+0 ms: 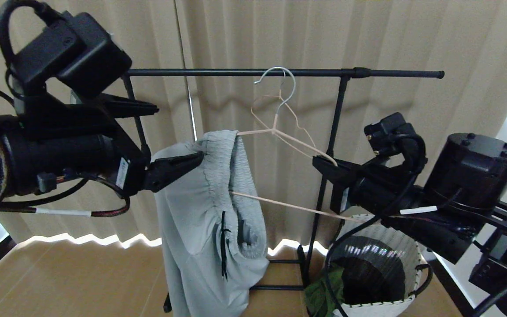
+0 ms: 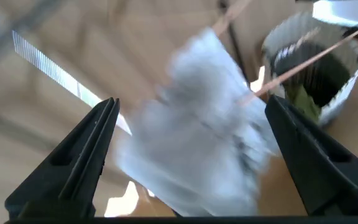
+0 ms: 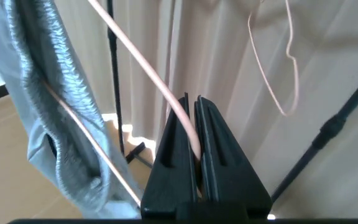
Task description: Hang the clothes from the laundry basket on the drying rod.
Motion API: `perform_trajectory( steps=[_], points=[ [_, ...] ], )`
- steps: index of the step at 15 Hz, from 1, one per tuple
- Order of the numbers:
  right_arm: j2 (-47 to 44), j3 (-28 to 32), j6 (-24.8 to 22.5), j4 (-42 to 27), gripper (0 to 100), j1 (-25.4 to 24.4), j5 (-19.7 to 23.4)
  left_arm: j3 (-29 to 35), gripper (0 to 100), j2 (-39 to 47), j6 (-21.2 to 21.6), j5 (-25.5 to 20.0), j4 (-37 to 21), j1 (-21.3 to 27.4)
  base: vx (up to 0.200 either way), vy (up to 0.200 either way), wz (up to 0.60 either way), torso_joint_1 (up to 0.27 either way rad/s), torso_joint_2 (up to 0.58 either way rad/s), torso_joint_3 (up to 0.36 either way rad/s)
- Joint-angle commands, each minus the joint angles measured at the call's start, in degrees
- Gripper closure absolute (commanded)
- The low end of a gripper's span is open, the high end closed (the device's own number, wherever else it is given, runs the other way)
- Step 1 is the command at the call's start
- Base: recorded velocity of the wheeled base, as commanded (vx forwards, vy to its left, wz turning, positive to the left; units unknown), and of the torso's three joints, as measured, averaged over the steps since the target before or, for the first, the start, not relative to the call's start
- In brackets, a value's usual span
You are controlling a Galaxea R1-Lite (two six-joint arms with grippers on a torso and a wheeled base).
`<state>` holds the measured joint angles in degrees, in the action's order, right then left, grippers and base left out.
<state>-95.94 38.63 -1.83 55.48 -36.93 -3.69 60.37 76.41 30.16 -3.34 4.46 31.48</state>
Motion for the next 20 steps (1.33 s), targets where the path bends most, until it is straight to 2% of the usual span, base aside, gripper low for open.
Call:
perform_trajectory(
  steps=[1,2,4,7,10,17,18,19,20],
  points=[
    [4.3,-2.8,0.0,0.0,100,0.6,1.8,-4.3,0,0.5,5.4,-8.3,6.7,-5.9,0.000,0.000,0.00,0.000,0.00,0.000],
    [4.7,-3.2,0.0,0.0,100,0.6,2.4,-5.9,0,1.8,7.8,-12.5,10.4,-6.4,0.000,0.000,0.00,0.000,0.00,0.000],
    [4.7,-3.2,0.0,0.2,100,0.5,2.7,-7.0,0,3.4,10.4,-14.6,12.3,-6.1,0.000,0.000,0.00,0.000,0.00,0.000],
    [4.3,-3.3,-0.1,2.1,100,0.4,4.4,-7.0,0,4.6,11.0,-14.6,12.3,-4.2,0.000,0.000,0.00,0.000,0.00,0.000],
    [4.4,-4.2,-1.0,2.4,100,0.3,6.9,-6.2,0,6.4,11.0,-14.6,12.5,-4.2,0.000,0.000,0.00,0.000,0.00,0.000],
    [4.6,-5.1,-1.6,2.5,100,-1.7,8.2,-5.2,0,8.3,11.1,-14.6,12.5,-4.2,0.000,0.000,0.00,0.000,0.00,0.000],
    [4.4,-5.8,-1.8,4.5,100,-1.7,9.8,-5.3,0,8.3,11.1,-14.6,12.5,-4.2,0.000,0.000,0.00,0.000,0.00,0.000],
    [4.4,-5.8,-1.8,4.6,100,-1.7,9.8,-5.3,100,8.3,11.1,-14.6,12.5,-4.2,0.000,0.000,0.00,0.000,0.00,0.000],
    [4.0,-6.5,-1.9,6.8,100,-1.7,10.2,-5.4,100,8.3,11.1,-14.6,12.5,-4.2,0.000,0.000,0.00,0.000,0.00,0.000]
  ],
)
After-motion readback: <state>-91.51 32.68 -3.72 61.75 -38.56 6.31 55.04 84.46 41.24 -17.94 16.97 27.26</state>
